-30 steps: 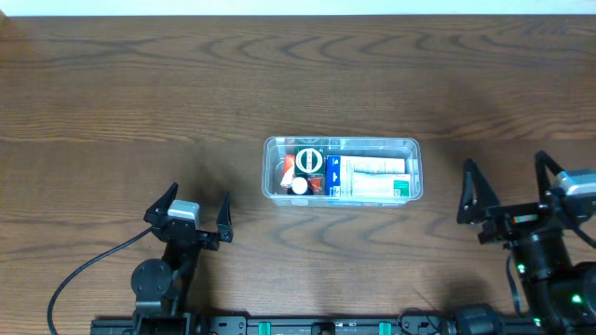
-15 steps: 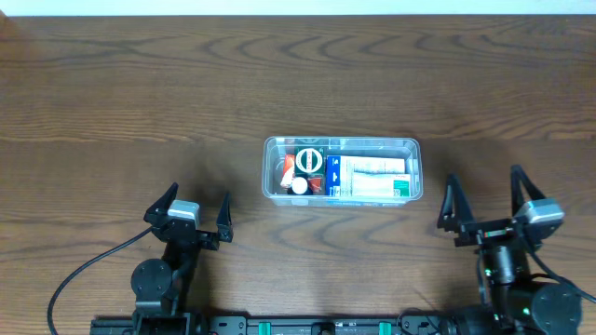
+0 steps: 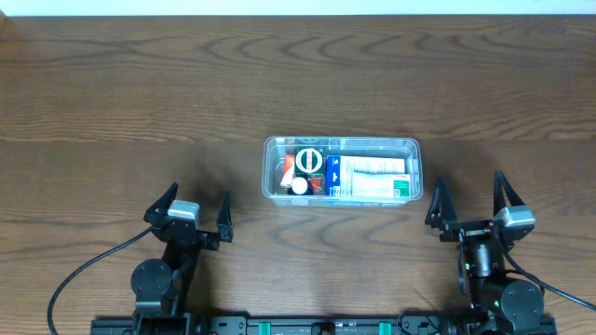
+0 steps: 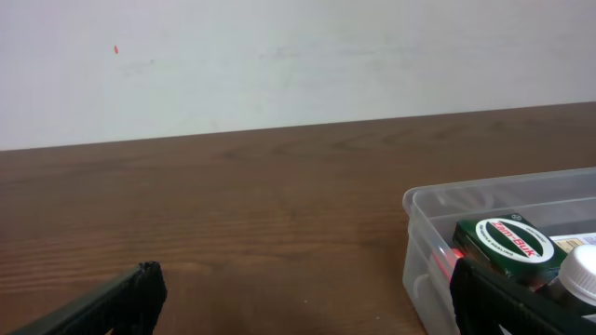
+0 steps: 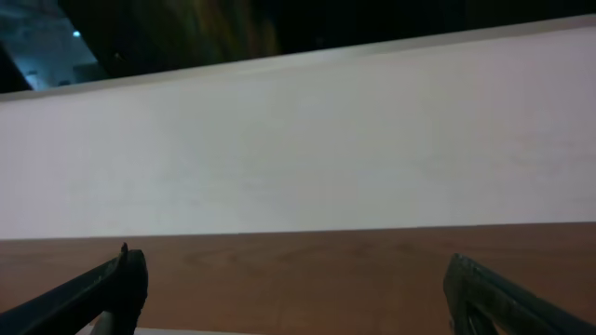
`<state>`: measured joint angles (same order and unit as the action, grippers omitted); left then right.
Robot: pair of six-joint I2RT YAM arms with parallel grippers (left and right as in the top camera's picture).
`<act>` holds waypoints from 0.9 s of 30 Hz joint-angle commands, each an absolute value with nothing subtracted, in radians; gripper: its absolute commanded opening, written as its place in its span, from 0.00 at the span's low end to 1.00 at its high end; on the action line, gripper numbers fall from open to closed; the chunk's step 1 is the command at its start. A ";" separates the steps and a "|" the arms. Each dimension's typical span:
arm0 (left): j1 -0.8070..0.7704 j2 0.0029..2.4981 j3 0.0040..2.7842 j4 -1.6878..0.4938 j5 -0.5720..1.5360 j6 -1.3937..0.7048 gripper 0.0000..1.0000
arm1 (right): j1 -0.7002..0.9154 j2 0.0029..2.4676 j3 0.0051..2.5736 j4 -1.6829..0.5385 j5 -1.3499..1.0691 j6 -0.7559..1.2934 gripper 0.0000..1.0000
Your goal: Pack container
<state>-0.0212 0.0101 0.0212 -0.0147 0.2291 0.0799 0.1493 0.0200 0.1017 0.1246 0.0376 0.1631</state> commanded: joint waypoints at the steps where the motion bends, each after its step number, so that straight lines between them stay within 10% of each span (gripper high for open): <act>1: -0.016 0.004 0.004 -0.049 0.236 0.093 0.98 | 0.155 0.007 0.077 0.155 0.068 0.139 0.99; 27: -0.016 0.004 0.004 -0.049 0.236 0.093 0.98 | 0.147 0.006 0.005 0.083 0.081 0.122 0.99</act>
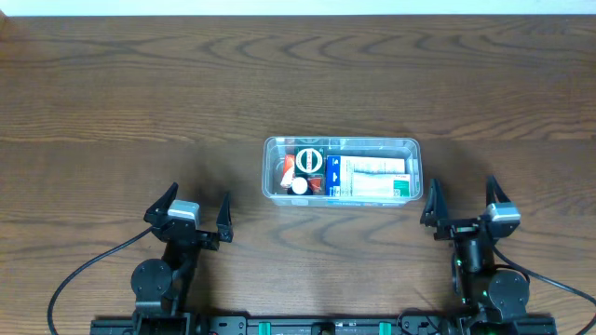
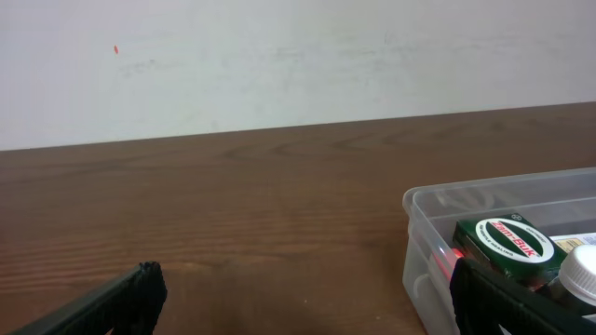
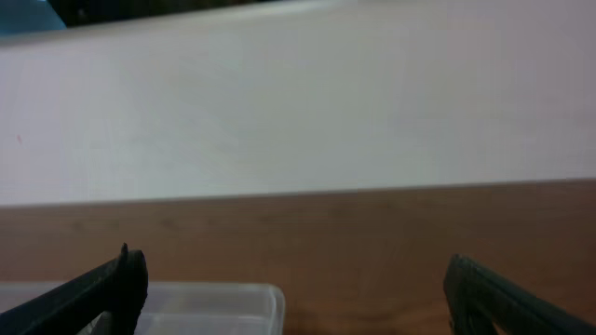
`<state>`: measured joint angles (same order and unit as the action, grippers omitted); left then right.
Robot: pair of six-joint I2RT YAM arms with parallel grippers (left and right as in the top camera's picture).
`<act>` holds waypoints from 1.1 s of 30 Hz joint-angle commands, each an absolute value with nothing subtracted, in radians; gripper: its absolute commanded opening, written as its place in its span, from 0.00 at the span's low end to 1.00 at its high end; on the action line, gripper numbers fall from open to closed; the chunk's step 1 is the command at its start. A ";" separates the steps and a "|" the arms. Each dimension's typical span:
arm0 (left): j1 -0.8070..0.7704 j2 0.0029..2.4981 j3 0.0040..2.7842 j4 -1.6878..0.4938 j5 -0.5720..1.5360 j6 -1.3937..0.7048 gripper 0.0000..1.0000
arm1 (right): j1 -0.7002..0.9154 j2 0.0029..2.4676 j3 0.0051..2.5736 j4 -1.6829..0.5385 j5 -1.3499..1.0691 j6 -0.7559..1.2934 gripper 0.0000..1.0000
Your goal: Pack container
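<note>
A clear plastic container point(image 1: 341, 142) stands in the middle of the wooden table, holding a green round tin point(image 1: 309, 160), a white-capped bottle point(image 1: 299, 185), a red item point(image 1: 287, 167) and white and blue boxes point(image 1: 371, 177). My left gripper point(image 1: 191, 211) rests open near the front edge, left of the container, with nothing between its fingers. In the left wrist view the container's corner point(image 2: 438, 233) and the tin point(image 2: 509, 242) show at the right. My right gripper point(image 1: 463, 204) is open at the front right; the container's corner point(image 3: 251, 296) shows low in its view.
The dark wooden table point(image 1: 140, 93) stretches all round the container. A white wall point(image 2: 279, 65) stands behind the far edge. Cables point(image 1: 84, 270) and the arm bases lie along the front edge.
The right arm has shifted a little to the left and tilted down, so the container's corner now shows in its wrist view. The left arm and the container have not moved.
</note>
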<state>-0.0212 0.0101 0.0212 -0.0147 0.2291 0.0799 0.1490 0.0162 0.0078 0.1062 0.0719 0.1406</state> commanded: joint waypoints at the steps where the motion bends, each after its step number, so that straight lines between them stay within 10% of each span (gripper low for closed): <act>1: -0.016 0.004 0.004 -0.049 0.236 0.093 0.98 | 0.144 0.006 0.005 0.067 0.078 0.123 0.99; 33: -0.016 0.004 0.004 -0.049 0.236 0.093 0.98 | 0.121 0.006 0.005 -0.071 0.052 0.122 0.99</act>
